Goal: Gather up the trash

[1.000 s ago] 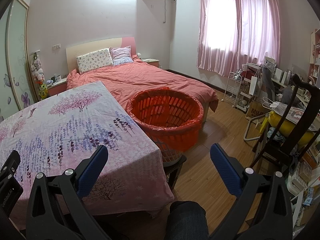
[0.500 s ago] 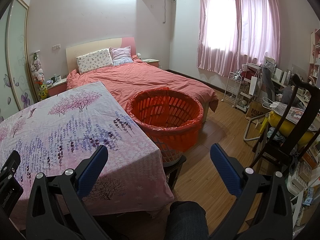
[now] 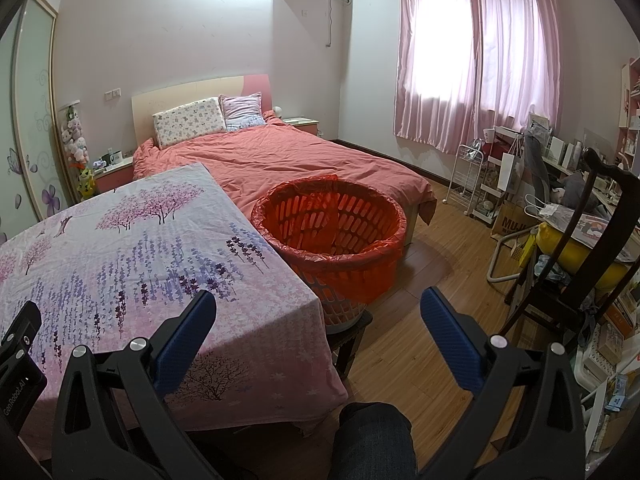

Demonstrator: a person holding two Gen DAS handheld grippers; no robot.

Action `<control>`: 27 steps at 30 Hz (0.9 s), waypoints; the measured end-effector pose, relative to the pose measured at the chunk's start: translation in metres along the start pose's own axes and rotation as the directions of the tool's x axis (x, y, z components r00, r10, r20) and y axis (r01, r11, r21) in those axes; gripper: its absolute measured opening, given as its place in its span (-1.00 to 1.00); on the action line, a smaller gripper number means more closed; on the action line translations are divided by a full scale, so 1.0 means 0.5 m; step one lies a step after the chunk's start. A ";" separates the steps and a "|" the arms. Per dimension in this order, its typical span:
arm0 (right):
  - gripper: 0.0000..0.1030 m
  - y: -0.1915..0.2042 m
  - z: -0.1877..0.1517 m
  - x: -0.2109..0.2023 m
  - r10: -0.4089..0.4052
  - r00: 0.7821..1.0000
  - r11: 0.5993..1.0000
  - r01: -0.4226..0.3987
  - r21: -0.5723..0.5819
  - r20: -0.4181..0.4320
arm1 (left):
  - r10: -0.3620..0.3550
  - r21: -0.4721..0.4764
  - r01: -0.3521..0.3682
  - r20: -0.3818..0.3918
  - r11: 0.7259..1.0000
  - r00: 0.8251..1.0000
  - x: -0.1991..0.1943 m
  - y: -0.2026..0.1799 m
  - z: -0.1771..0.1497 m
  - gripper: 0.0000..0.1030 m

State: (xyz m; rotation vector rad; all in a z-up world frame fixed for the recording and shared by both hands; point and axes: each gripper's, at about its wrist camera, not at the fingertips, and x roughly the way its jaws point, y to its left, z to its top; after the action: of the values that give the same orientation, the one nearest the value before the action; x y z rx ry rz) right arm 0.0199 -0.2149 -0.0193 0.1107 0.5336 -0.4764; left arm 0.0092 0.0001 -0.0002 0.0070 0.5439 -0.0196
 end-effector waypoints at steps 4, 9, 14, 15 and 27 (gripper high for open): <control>0.96 0.000 0.000 0.000 0.000 1.000 1.000 0.000 0.000 0.000 | 0.000 0.000 0.000 -0.001 1.000 1.000 0.000 0.000 0.000 0.92; 0.96 0.000 0.000 -0.001 0.000 1.000 1.000 0.000 0.001 -0.001 | 0.001 0.000 -0.001 0.000 1.000 1.000 0.000 0.001 0.000 0.92; 0.96 0.000 0.000 -0.001 0.000 1.000 1.000 0.000 0.001 0.000 | 0.002 -0.001 -0.002 -0.002 1.000 1.000 0.001 -0.001 0.001 0.92; 0.96 0.000 -0.001 0.000 0.000 1.000 1.000 0.000 0.001 0.000 | 0.002 0.000 -0.002 -0.001 1.000 1.000 0.001 -0.001 0.000 0.92; 0.96 0.005 0.000 -0.002 0.003 1.000 1.000 -0.003 0.000 -0.003 | 0.002 0.001 -0.002 -0.001 1.000 1.000 0.002 -0.002 0.001 0.92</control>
State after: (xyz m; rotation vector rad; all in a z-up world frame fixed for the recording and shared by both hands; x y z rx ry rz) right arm 0.0201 -0.2123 -0.0189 0.1124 0.5358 -0.4740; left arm 0.0102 -0.0007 -0.0002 0.0087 0.5453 -0.0182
